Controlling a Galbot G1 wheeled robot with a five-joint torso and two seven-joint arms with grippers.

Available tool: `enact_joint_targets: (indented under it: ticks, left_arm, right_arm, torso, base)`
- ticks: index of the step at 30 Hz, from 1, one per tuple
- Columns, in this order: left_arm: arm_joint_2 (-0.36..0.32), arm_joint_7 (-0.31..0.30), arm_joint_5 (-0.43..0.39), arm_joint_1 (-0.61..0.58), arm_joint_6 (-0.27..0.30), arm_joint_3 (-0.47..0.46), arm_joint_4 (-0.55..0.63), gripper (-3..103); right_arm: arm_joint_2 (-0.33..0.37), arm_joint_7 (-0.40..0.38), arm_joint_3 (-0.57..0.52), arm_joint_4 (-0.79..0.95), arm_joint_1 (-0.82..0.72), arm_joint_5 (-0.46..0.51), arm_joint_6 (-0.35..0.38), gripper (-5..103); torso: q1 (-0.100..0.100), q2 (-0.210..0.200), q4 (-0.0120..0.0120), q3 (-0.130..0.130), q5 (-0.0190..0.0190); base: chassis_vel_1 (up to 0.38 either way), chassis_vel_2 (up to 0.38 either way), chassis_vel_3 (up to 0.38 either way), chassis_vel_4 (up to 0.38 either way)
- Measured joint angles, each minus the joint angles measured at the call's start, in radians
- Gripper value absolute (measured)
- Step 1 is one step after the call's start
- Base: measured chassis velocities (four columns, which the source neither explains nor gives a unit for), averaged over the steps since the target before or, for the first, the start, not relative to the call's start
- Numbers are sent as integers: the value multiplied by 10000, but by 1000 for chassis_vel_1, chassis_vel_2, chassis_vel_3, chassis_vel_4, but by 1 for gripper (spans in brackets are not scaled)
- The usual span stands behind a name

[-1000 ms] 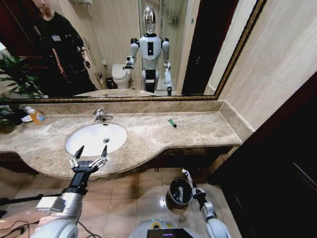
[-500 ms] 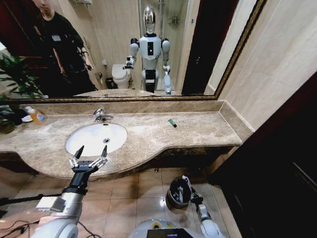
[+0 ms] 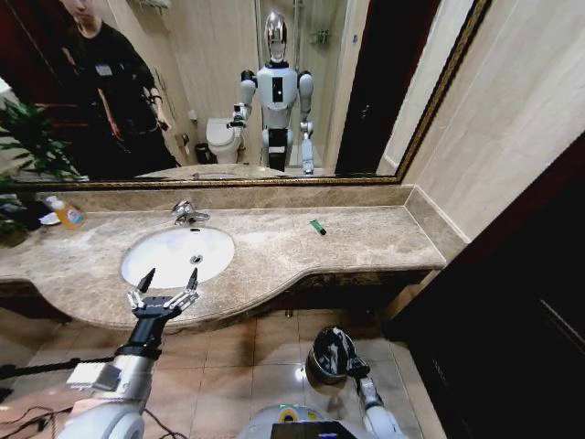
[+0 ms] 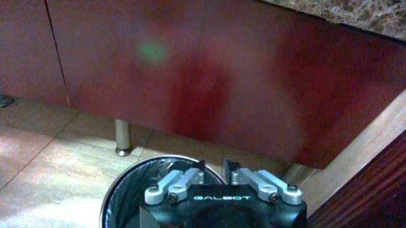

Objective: Pick up the trash from the sink and place it in the trash bin.

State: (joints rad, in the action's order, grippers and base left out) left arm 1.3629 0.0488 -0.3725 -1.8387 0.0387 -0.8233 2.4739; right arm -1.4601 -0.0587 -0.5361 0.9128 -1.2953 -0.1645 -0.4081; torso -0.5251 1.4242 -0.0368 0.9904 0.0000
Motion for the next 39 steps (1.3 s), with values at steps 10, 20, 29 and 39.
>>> enact_joint_targets:
  ticks: [10,20,29,39]
  left_arm:
    - [0,0,0,0,0,0,0,100]
    - [0,0,0,0,0,0,0,100]
    - [0,0,0,0,0,0,0,100]
    - [0,0,0,0,0,0,0,100]
  right_arm:
    - [4,-59,2,193,-147,-47,-18,54]
    - [-57,-85,12,413,-288,-147,-37,86]
    - [119,-42,28,2857,-1197,496,818,100]
    - [716,-129,36,6031,-2419,1211,1178,100]
  torso:
    - [0,0,0,0,0]
    - [0,0,0,0,-1]
    - [0,0,0,0,-2]
    - [0,0,1,0,0]
  base:
    - [0,0,0,0]
    - [0,0,0,0]
    - [0,0,0,0]
    - [0,0,0,0]
